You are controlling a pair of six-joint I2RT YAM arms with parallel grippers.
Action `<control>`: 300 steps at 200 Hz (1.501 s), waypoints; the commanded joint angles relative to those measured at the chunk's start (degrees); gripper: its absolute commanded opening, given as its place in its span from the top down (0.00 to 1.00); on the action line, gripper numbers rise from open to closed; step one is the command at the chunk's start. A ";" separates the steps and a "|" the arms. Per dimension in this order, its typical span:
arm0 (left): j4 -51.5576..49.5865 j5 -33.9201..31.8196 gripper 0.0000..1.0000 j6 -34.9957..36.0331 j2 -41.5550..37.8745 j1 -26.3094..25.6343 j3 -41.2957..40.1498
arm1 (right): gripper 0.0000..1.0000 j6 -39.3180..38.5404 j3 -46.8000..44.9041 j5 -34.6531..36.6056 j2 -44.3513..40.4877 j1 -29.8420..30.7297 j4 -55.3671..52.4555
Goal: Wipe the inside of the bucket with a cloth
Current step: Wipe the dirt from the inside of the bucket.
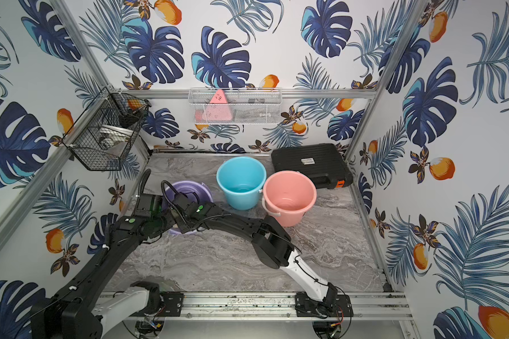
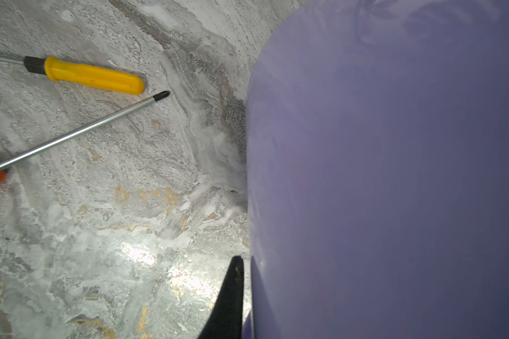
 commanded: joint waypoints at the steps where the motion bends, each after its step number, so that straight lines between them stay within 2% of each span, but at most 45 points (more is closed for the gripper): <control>1: -1.41 -3.48 1.00 -1.11 0.58 0.12 0.99 | 1.00 0.80 -2.06 10.10 -1.43 0.18 -10.90; 31: -2.43 -3.69 1.00 -1.28 0.65 0.12 1.84 | 1.00 -0.23 -5.92 21.60 -6.33 0.18 -10.22; 65: -2.74 -2.49 1.00 -0.68 -0.60 0.12 2.12 | 1.00 -5.42 -3.00 34.09 -5.92 0.18 -9.06; 100: -2.45 -1.53 1.00 -0.07 -1.47 0.12 1.32 | 1.00 -10.88 1.26 41.30 -1.60 0.18 -6.15; 113: -2.07 -0.86 1.00 -0.07 -1.20 0.12 1.13 | 1.00 -11.51 2.66 41.71 0.19 0.17 -6.50; 156: -1.12 -0.36 1.00 -0.39 0.25 0.12 1.39 | 1.00 -4.61 1.14 32.54 0.54 2.18 -13.09; 188: -0.46 -0.15 1.00 -0.64 0.96 0.12 1.58 | 1.00 0.61 -5.37 12.43 -5.23 3.41 -8.27; 208: -0.13 0.17 1.00 -0.85 1.04 0.12 1.22 | 1.00 4.05 -10.07 -1.58 -8.98 3.60 0.16; 226: -0.43 -0.26 1.00 -0.72 0.89 0.12 1.13 | 1.00 7.50 -12.71 -9.57 -11.51 3.40 6.20; 269: 0.03 0.42 1.00 -1.10 0.18 0.12 0.78 | 1.00 12.90 -21.69 -16.00 -17.10 3.20 18.55; 300: -0.06 0.75 1.00 -1.01 0.45 0.12 0.96 | 1.00 11.08 -21.65 -9.70 -16.05 2.97 12.04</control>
